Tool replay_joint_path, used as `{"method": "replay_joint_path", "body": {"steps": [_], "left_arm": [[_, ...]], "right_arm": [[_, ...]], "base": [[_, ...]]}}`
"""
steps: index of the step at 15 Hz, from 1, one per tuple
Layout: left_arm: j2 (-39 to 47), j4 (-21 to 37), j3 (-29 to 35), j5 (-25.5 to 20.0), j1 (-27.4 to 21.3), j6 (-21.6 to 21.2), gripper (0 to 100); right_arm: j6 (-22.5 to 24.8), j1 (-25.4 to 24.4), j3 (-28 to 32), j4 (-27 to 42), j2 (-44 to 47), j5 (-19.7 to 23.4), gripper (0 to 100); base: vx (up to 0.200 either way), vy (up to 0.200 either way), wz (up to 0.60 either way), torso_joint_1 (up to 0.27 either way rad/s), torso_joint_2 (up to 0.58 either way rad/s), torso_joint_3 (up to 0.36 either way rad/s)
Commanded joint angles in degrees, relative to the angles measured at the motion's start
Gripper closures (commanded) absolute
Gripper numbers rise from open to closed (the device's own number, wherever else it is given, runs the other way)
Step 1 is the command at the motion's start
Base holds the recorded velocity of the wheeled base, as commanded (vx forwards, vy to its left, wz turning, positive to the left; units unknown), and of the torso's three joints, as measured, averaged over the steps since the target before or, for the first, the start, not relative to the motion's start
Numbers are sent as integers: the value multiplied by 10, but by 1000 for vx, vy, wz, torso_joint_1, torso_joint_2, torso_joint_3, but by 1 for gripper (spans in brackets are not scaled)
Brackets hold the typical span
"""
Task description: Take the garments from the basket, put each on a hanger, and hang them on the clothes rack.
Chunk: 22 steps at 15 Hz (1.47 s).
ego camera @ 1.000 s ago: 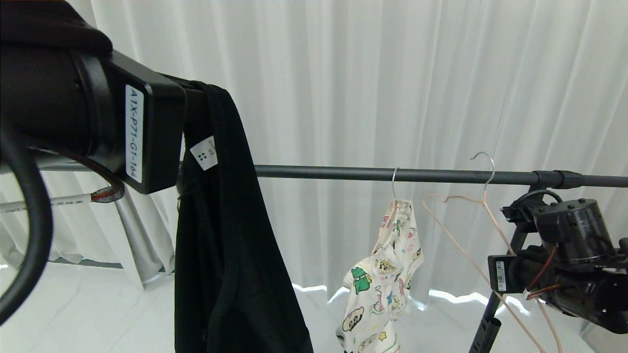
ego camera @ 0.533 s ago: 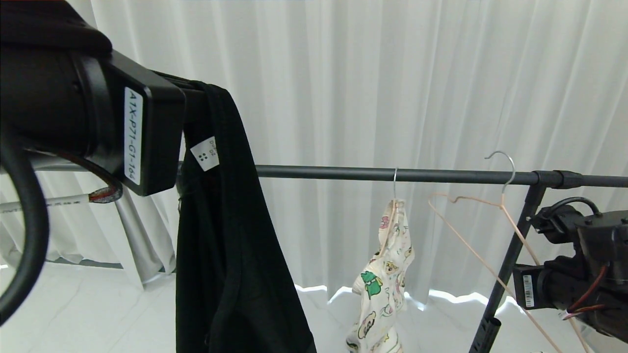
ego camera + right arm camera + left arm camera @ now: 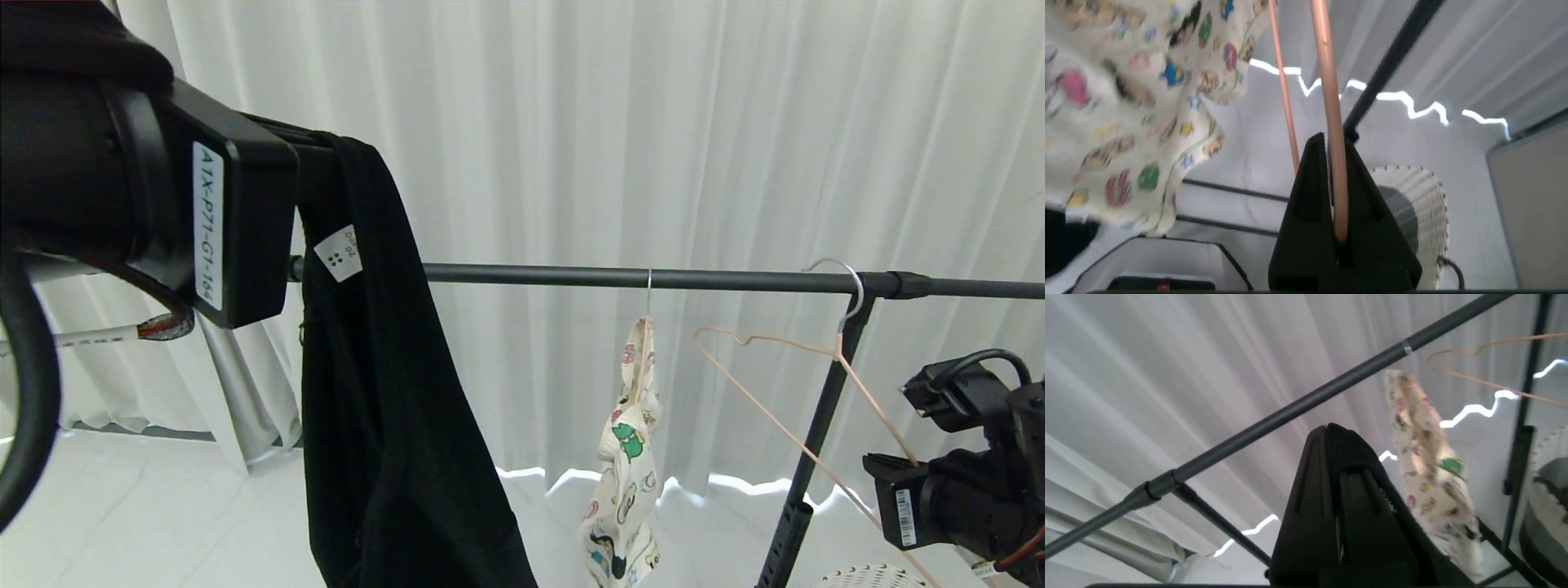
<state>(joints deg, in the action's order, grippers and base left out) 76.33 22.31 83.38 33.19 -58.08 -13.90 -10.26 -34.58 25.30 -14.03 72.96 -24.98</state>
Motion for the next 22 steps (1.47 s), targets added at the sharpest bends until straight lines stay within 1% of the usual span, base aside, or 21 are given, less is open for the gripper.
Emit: {"method": "replay_joint_path", "body": {"steps": [1, 4, 8, 9, 10, 12, 13, 15, 17, 19, 20, 22], "left_arm": [[-3, 0, -1, 0, 0, 0, 100], [-9, 0, -16, 0, 1, 0, 100], [-37, -2, -89, 0, 2, 3, 100], [-42, -10, -106, 1, 5, 3, 100], [-46, -44, -144, 2, 11, 3, 100], [-46, -110, -211, 21, 19, 2, 100], [-46, -135, -240, 31, 19, 2, 100], [-48, -173, -286, 34, 20, 2, 100], [-54, -184, -318, 42, 31, 2, 100], [-62, -184, -350, 70, 63, 5, 100], [-64, -184, -356, 78, 84, 11, 100], [-61, -184, -362, 78, 113, 39, 100]], "right_arm": [[0, -5, -1, -1, -4, -1, 100], [-1, -25, -1, -2, -7, -1, 100], [-4, -82, -2, -2, -34, -2, 100], [-4, -92, -2, -1, -40, -1, 100], [-4, -115, -2, -1, -54, -1, 100], [-5, -182, -3, 1, -81, 0, 100], [-5, -213, -8, 1, -88, 0, 100], [-5, -261, -17, 1, -95, 0, 100], [-6, -297, -17, 1, -95, 0, 100], [-7, -348, -22, 1, -95, 1, 100], [-7, -375, -27, 0, -94, 2, 100], [-11, -431, -28, -1, -94, 4, 100]], "base": [[-200, 0, 0, -2, -7, 7], [-200, 0, 0, 4, 1, 1], [-200, 0, 0, 1, -2, 5], [-200, 0, 0, 2, 2, 2], [-200, 0, 0, 2, 2, -2], [-200, 0, 0, 5, 0, 2], [0, 0, 0, 0, 0, 0], [0, 0, 0, 0, 0, 0], [0, 0, 0, 0, 0, 0], [0, 0, 0, 0, 0, 0], [0, 0, 0, 0, 0, 0], [0, 0, 0, 0, 0, 0]]}}
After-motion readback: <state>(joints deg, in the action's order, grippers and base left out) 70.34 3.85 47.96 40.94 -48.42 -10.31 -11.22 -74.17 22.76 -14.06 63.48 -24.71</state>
